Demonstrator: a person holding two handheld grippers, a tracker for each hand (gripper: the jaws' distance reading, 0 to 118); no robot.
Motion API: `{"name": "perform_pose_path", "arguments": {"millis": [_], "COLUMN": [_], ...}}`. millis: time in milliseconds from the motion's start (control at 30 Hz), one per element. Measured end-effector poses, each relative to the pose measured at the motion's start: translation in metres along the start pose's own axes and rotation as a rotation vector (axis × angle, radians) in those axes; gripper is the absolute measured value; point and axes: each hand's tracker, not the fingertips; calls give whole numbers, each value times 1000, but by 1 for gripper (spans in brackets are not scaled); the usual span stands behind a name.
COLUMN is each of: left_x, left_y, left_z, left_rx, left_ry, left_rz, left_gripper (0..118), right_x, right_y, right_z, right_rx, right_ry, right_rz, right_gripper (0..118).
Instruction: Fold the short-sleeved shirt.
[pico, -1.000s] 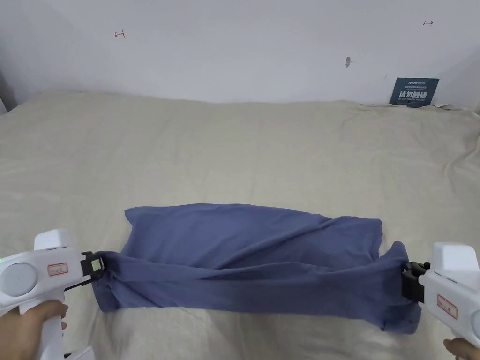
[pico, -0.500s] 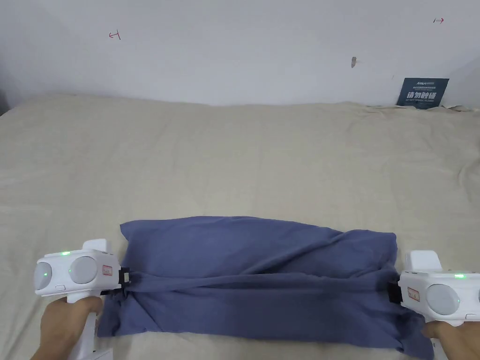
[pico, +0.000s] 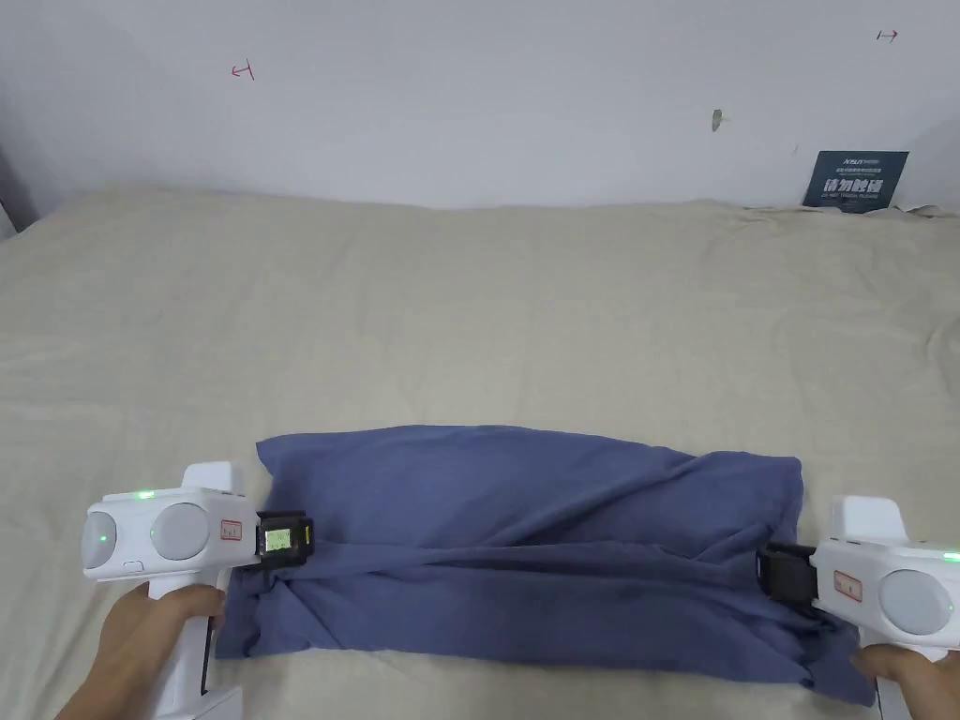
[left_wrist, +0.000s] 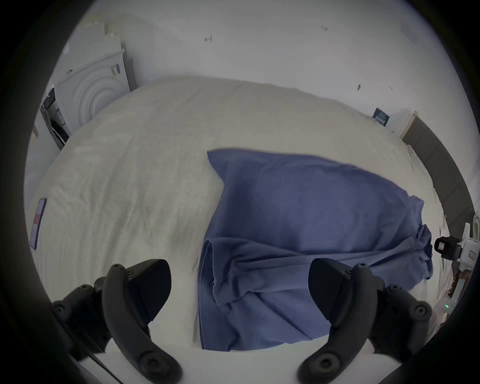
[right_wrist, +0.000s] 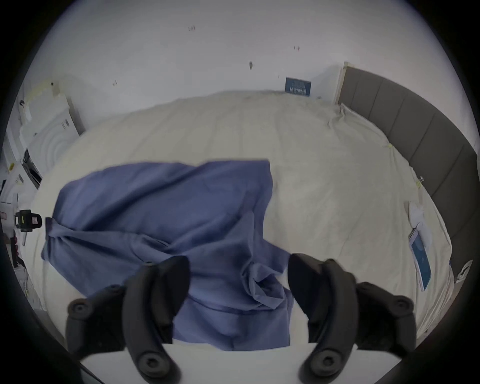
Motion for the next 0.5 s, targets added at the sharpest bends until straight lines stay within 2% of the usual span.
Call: {"name": "perform_pose_path", "arguments": {"millis": [267, 433, 467, 500], "left_x": [6, 7, 6, 6], "left_y": [-1, -21, -27, -34], "left_z": [71, 103, 107, 113], "left_rx": [165, 243, 260, 271], "left_ry": [-15, -28, -33, -42], "left_rz": [-46, -44, -44, -47], "left_gripper": [111, 111, 109, 103], "right_x": [8, 11, 12, 13], "right_y": [6, -6, -11, -15], "right_z": [93, 136, 142, 148], "right_rx": [239, 322, 338, 355], "right_ry": [60, 45, 43, 43], "right_rz": [-71, -71, -68, -67], "right_gripper": [84, 84, 84, 83]}}
